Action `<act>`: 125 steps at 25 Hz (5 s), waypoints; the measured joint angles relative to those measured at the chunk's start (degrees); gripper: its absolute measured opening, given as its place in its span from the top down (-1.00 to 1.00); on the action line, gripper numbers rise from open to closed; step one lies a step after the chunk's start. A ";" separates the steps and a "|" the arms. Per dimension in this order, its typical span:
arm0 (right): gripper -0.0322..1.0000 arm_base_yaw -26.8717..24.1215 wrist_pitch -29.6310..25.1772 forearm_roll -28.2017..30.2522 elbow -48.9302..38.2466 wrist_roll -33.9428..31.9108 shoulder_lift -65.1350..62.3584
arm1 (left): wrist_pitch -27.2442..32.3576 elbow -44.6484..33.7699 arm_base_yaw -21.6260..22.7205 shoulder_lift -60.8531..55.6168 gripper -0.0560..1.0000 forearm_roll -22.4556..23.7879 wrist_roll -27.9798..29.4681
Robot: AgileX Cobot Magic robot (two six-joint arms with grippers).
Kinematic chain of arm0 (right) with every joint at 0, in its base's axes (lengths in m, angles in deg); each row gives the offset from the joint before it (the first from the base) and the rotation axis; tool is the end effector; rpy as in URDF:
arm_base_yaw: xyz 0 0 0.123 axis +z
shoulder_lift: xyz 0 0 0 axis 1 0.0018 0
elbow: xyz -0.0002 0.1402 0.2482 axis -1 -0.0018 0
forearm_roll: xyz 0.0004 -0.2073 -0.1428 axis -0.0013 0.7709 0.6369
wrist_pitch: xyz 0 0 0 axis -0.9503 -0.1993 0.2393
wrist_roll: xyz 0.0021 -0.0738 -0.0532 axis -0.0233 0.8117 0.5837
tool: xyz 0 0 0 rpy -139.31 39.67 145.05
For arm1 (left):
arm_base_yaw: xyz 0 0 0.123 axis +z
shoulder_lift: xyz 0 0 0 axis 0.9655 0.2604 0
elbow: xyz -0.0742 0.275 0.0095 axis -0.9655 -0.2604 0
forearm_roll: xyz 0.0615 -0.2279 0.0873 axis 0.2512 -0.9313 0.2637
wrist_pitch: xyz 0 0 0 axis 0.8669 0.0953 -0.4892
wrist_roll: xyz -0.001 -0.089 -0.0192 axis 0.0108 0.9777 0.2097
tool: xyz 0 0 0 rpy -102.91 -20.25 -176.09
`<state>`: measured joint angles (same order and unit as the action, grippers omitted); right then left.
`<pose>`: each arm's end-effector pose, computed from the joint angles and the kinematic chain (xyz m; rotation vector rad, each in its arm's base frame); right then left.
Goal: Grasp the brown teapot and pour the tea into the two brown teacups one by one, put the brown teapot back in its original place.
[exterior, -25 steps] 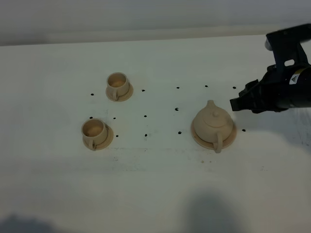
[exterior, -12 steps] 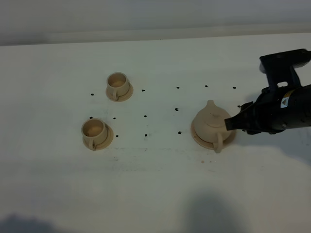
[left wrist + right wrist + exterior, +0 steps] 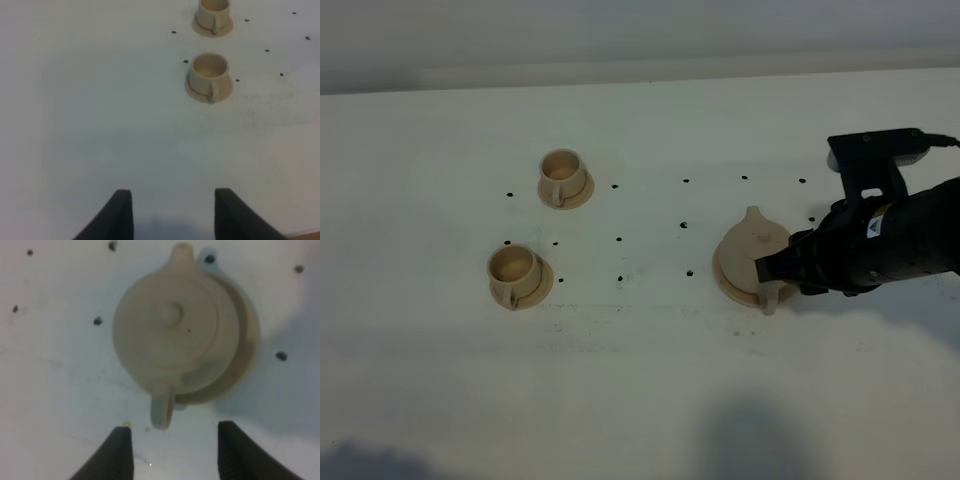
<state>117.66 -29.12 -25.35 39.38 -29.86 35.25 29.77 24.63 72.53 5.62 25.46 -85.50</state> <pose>0.2549 0.1398 0.2001 -0.3048 2.6433 0.3256 -0.0071 -0.0066 0.2786 0.1326 2.0351 -0.0784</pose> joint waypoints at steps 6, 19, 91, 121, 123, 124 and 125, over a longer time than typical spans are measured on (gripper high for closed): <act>0.20 0.00 0.80 0.05 0.00 -0.38 3.37 | 0.00 0.00 0.00 0.00 0.21 0.00 0.00; 0.20 1.74 1.89 0.16 1.17 -1.24 6.17 | 0.00 0.00 0.00 0.00 0.21 0.00 0.00; 0.24 0.50 -0.70 3.44 8.03 -1.32 17.36 | 0.00 0.00 0.00 0.00 0.21 0.00 0.00; 0.47 0.43 -0.23 4.38 8.08 -1.27 18.12 | 0.00 0.00 0.00 0.00 0.21 0.00 0.00; 0.41 0.43 -0.48 4.51 8.08 -1.27 18.12 | 0.00 0.00 0.00 0.00 0.21 0.00 0.00; 0.39 0.43 -0.59 4.51 8.08 -1.27 18.12 | 0.00 0.00 0.00 0.00 0.21 0.00 0.00; 0.37 0.43 -0.63 4.51 8.08 -1.27 18.12 | 0.00 0.00 0.00 0.00 0.21 0.00 0.00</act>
<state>118.08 -29.76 -20.84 47.47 -31.14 53.37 29.77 24.63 72.53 5.62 25.46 -85.50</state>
